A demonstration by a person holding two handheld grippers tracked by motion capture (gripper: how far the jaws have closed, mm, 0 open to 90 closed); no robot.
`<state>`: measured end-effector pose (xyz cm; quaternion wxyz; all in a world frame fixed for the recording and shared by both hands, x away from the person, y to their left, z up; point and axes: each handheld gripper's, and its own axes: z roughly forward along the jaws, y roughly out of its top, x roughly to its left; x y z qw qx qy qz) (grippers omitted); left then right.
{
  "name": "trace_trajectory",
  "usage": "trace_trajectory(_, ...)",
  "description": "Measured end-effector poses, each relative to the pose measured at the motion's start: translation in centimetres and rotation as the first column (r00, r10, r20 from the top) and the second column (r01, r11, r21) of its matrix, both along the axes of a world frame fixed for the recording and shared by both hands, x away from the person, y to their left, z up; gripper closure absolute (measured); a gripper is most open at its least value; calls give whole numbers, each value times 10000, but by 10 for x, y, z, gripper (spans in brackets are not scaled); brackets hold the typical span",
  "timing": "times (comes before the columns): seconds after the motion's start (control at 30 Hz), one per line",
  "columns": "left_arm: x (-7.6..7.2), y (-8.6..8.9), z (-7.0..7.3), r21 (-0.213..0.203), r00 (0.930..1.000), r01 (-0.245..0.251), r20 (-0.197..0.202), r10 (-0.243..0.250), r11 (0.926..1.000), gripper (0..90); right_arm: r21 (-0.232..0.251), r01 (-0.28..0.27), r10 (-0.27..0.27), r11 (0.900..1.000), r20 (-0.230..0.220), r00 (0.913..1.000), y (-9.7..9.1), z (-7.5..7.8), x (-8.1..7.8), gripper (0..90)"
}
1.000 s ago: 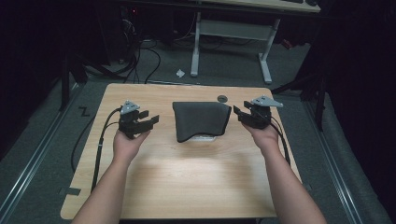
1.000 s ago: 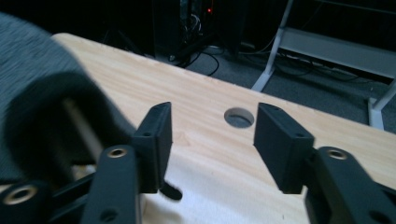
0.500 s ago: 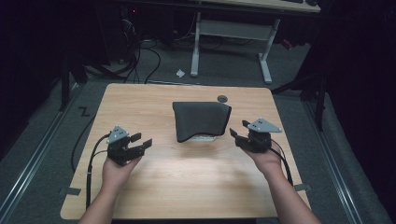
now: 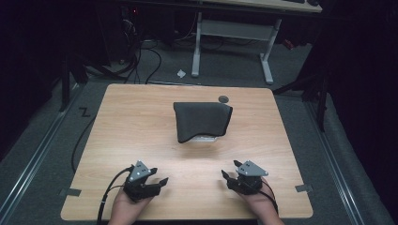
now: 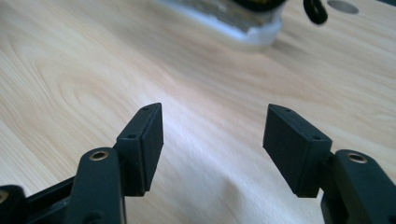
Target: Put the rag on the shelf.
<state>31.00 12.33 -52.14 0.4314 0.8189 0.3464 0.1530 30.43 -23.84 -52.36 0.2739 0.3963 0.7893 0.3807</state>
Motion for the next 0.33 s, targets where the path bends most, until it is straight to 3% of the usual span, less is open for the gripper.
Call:
trace_trajectory(0.07, 1, -5, 0, 427, 9998, 71, 194, -79, 9991, 409, 104, 51, -48, 9999, -294, 9996, -3, -3, 3, 381)
trace_trajectory(0.23, 10, 8, -4, 16, 9993, -180, -339, 181, 9998, 394, 196, 142, -140, 9997, -121, 9998, -5, -1, 7, 378)
trace_trajectory(0.33, 13, 15, -5, -396, 9971, -420, -645, 394, 9983, 394, 340, 98, -89, 9994, -282, 9996, -7, -2, 6, 381)
